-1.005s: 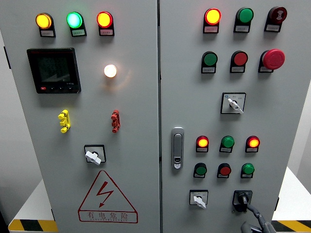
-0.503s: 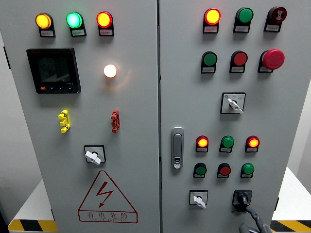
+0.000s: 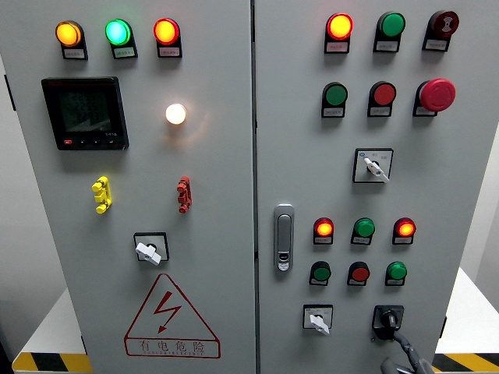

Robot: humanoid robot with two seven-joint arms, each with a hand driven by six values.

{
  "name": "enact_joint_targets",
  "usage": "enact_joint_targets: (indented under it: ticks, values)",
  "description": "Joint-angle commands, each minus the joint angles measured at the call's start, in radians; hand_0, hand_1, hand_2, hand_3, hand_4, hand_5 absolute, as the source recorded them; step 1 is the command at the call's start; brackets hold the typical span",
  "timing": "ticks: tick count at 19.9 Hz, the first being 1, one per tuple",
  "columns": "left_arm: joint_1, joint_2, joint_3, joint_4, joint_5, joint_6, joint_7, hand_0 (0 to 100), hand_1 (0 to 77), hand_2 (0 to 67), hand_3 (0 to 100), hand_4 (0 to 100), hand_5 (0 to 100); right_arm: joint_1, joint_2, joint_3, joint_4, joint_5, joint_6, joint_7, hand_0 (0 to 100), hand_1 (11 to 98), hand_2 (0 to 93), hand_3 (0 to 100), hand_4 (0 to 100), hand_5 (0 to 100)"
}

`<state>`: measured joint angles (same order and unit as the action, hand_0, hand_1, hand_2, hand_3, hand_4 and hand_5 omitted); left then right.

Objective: Trip black knob to open circuit
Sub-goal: 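Grip the black knob with the right hand and twist it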

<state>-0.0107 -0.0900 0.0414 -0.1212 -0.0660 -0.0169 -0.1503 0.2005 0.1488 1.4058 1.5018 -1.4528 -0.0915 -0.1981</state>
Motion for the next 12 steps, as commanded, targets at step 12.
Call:
enact_joint_targets:
  ticks: [12]
  values:
    - [0.000, 0.001, 0.000, 0.000, 0.000, 0.000, 0.000, 0, 3.0, 13.0, 21, 6, 1, 0.013, 0.0015, -0.024, 0.001, 0.000, 0.004, -0.003, 100, 57.1, 0.9, 95, 100, 100]
